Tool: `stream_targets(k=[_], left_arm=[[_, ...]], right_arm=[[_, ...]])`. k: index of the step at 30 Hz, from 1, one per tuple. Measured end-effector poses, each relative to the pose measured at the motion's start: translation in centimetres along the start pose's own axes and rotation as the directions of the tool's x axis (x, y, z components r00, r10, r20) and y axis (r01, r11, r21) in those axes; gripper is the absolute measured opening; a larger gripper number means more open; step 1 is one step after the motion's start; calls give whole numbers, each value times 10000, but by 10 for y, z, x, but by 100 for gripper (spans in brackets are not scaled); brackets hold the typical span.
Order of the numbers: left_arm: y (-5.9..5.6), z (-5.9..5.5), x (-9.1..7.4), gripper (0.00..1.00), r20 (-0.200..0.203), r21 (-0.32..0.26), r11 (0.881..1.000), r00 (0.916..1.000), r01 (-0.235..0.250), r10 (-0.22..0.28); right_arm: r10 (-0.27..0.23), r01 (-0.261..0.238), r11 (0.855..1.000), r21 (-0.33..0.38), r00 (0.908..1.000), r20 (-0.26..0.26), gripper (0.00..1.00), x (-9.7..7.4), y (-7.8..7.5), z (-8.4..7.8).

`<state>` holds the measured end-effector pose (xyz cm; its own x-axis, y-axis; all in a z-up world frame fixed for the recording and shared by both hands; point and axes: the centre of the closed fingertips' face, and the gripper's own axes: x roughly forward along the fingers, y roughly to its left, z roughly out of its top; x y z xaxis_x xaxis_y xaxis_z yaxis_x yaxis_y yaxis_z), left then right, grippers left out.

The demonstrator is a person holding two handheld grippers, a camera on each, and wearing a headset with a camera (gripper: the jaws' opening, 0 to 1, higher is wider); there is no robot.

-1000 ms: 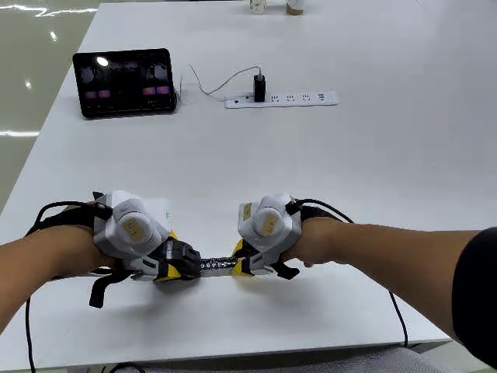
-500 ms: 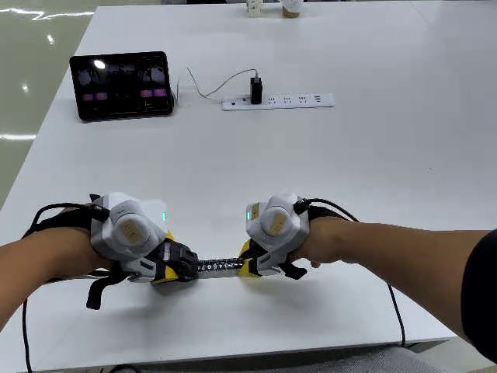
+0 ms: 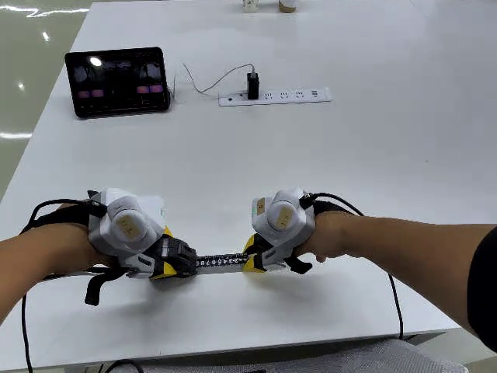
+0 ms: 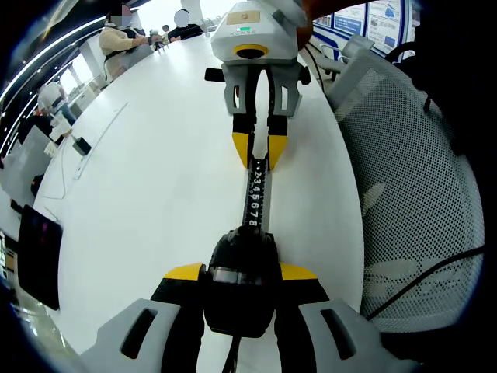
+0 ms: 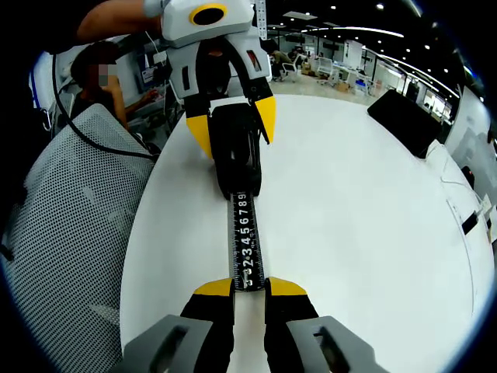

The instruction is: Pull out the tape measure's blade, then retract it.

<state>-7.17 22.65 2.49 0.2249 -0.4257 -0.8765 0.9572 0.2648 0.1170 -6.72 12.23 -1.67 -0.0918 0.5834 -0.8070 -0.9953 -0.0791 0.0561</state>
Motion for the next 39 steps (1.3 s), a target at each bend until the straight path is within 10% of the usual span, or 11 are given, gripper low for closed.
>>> stream_targets(k=[39], left_arm=[[-1,2,-1,29,97,16,10000,9999,-64,63]], right_arm=[[-47,50,9999,124,9998,-202,11,-20,0,-26]])
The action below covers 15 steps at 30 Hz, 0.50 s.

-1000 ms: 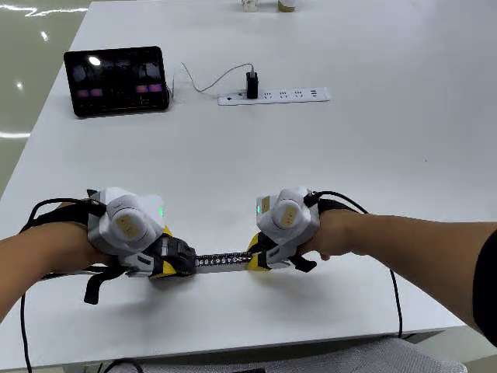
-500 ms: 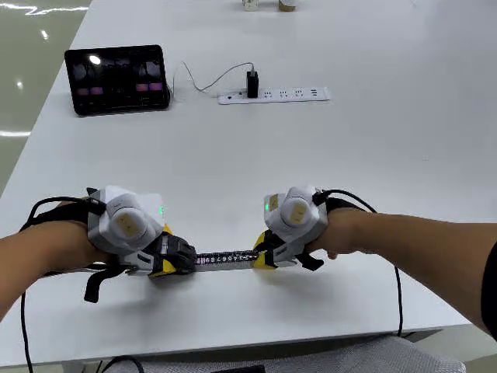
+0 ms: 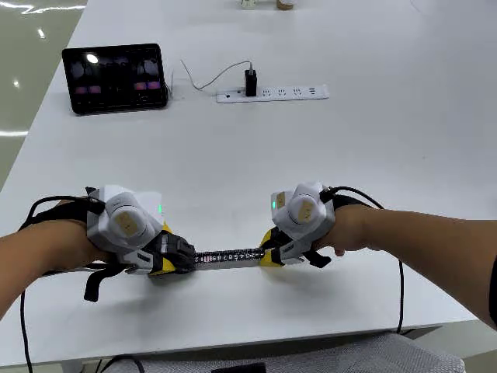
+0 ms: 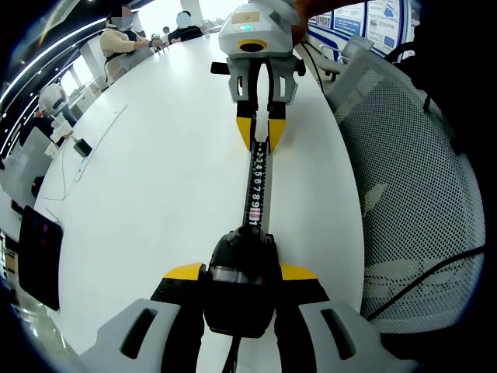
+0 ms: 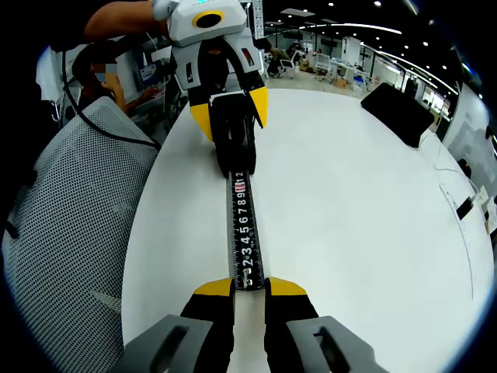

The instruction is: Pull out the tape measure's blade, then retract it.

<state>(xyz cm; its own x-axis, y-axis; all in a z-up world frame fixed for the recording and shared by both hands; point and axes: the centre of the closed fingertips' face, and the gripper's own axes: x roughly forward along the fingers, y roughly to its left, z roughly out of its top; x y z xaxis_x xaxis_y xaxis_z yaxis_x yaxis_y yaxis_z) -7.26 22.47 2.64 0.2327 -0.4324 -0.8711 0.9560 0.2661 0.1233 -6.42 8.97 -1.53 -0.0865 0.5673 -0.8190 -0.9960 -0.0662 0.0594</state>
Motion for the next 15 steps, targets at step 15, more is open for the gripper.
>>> stream_targets(k=[15], left_arm=[[-1,0,0,29,-3,27,10000,10000,-28,28]], right_arm=[[-109,110,9998,167,9999,-85,11,-9,-1,-13]])
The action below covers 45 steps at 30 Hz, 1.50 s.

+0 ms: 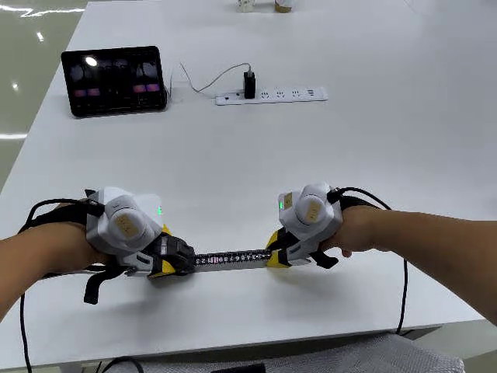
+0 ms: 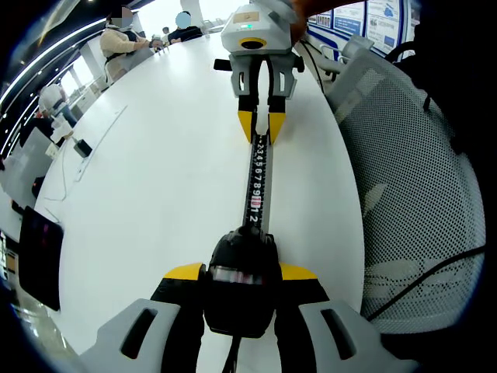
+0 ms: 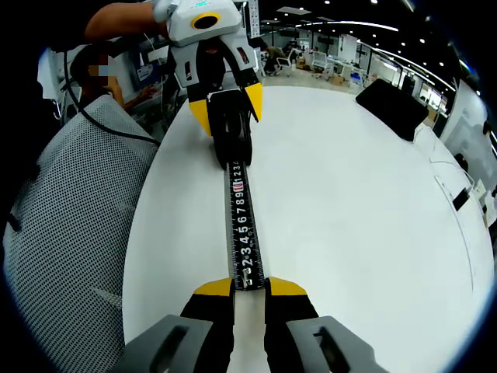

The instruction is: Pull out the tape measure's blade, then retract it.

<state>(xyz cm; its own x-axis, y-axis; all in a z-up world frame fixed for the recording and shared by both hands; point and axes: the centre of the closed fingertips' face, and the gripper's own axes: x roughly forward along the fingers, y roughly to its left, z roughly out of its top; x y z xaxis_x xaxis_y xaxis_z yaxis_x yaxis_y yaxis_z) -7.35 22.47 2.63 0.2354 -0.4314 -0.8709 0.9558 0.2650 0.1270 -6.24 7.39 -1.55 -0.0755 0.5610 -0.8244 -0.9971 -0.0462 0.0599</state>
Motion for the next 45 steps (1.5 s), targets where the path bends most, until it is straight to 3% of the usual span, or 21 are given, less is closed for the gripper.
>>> stream_targets(k=[45], left_arm=[[2,-2,3,29,50,-121,9999,10000,41,-41]], right_arm=[[-111,116,9995,301,9998,-147,11,-21,-6,-31]])
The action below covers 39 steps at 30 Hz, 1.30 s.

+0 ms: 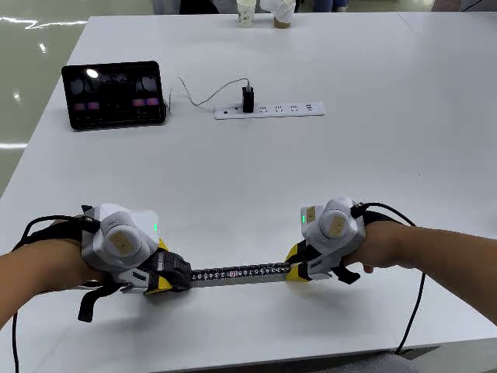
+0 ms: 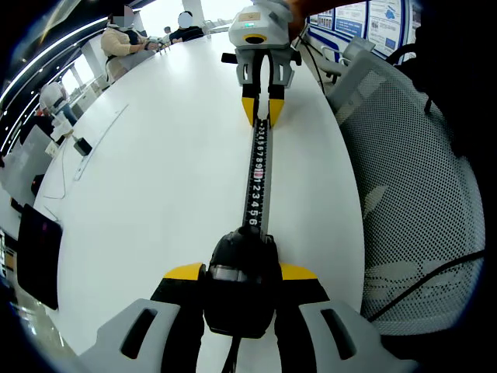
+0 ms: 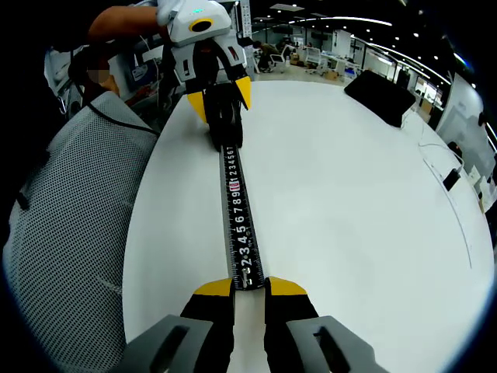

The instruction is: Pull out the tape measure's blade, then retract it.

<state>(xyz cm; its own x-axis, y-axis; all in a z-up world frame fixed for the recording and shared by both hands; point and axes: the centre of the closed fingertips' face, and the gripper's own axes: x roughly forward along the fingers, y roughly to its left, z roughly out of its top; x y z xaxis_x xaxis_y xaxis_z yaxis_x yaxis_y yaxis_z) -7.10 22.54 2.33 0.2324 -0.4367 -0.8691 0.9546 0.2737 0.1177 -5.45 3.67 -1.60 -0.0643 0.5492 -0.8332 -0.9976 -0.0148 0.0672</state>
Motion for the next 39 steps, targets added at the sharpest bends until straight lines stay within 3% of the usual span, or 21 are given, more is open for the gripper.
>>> stream_targets(k=[39], left_arm=[[-2,2,-1,29,144,-103,9999,9999,-1,2]], right_arm=[[-119,119,9999,54,9999,-86,11,-17,-2,-23]])
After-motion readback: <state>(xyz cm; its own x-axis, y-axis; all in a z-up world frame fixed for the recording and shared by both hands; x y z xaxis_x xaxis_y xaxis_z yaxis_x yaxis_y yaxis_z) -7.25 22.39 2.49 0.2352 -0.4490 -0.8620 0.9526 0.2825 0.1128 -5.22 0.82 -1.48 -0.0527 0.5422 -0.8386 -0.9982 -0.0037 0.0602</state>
